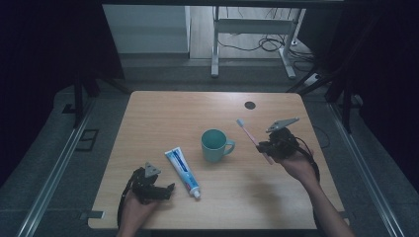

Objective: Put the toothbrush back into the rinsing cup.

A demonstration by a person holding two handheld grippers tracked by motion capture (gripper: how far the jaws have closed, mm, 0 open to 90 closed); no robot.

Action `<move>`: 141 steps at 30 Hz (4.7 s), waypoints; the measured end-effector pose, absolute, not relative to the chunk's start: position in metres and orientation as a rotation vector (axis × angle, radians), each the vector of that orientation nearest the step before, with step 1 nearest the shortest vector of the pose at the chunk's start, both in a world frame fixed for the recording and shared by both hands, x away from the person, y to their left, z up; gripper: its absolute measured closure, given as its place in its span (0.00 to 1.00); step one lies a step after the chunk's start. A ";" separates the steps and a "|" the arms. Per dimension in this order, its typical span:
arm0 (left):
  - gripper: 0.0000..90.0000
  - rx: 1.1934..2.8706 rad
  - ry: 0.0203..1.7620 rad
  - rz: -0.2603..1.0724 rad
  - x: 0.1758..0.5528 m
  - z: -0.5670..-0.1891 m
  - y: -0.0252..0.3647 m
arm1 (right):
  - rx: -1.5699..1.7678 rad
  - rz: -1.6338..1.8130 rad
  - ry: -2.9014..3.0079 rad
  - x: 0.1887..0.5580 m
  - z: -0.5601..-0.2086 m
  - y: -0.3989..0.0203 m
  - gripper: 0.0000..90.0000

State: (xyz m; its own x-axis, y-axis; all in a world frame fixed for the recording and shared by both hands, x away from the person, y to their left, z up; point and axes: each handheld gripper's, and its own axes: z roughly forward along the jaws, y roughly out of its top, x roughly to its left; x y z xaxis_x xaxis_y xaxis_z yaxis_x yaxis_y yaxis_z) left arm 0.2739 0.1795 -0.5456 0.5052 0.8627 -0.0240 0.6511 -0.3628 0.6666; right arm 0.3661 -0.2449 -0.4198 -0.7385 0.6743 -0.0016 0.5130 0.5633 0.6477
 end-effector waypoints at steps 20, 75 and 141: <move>0.02 2.129 1.232 0.439 0.275 -0.546 0.179 | 0.920 1.209 2.406 0.369 -0.405 -0.216 0.87; 0.02 2.132 1.228 0.441 0.275 -0.546 0.179 | 0.850 1.572 2.175 0.386 -0.421 -0.148 0.87; 0.02 2.129 1.231 0.439 0.275 -0.546 0.179 | 0.945 1.351 2.447 0.399 -0.471 -0.126 0.76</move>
